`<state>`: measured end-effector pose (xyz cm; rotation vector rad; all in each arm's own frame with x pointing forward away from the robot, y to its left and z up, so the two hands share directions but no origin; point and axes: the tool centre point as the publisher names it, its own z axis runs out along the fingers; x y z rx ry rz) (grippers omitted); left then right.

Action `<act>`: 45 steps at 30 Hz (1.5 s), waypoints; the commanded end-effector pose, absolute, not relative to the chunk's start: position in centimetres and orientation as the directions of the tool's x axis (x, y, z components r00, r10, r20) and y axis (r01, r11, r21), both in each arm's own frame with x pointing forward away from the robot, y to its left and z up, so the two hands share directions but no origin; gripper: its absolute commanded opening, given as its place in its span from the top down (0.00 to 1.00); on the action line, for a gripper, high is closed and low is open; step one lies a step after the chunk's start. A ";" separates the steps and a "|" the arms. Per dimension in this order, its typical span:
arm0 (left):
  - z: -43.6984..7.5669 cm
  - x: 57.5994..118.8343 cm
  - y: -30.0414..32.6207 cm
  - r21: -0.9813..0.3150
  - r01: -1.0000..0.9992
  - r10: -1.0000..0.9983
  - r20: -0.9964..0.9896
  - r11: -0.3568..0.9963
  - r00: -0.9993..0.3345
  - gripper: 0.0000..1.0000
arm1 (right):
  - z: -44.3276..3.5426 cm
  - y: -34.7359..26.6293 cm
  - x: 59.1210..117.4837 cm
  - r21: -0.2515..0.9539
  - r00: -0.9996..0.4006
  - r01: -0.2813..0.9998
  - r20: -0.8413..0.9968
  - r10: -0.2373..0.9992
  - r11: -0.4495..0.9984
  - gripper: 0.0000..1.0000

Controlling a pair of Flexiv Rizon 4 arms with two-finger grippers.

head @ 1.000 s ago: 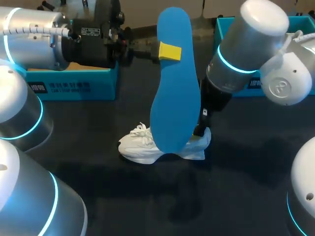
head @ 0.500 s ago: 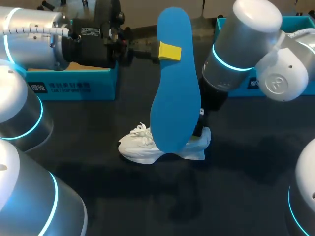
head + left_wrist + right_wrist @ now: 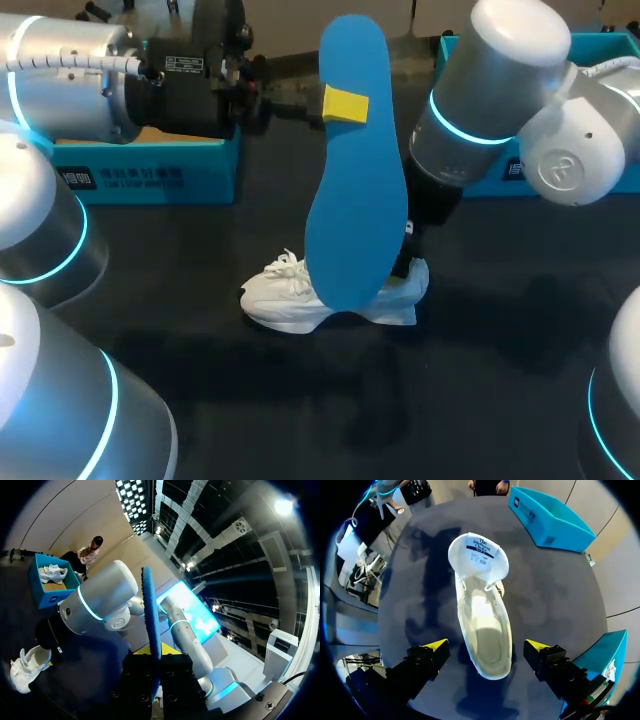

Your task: Take the shoe out of the shoebox, open the shoe tongue, remove and reinsert the insole, then place the shoe into the shoebox

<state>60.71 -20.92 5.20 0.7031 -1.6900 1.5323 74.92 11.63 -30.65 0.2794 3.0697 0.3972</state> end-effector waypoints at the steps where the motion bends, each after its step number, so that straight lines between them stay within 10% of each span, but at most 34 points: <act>1: 5.2 60.8 -21.1 -0.583 -0.800 0.080 0.812 0.138 -0.578 1.00 | -30.7 11.7 74.9 0.254 -0.983 0.175 -0.013 0.184 0.951 0.00; 45: 5.2 60.8 -21.1 -0.583 -0.800 0.080 0.812 0.138 -0.578 1.00 | -37.4 15.7 79.9 0.260 -0.993 0.118 0.043 0.110 0.958 0.00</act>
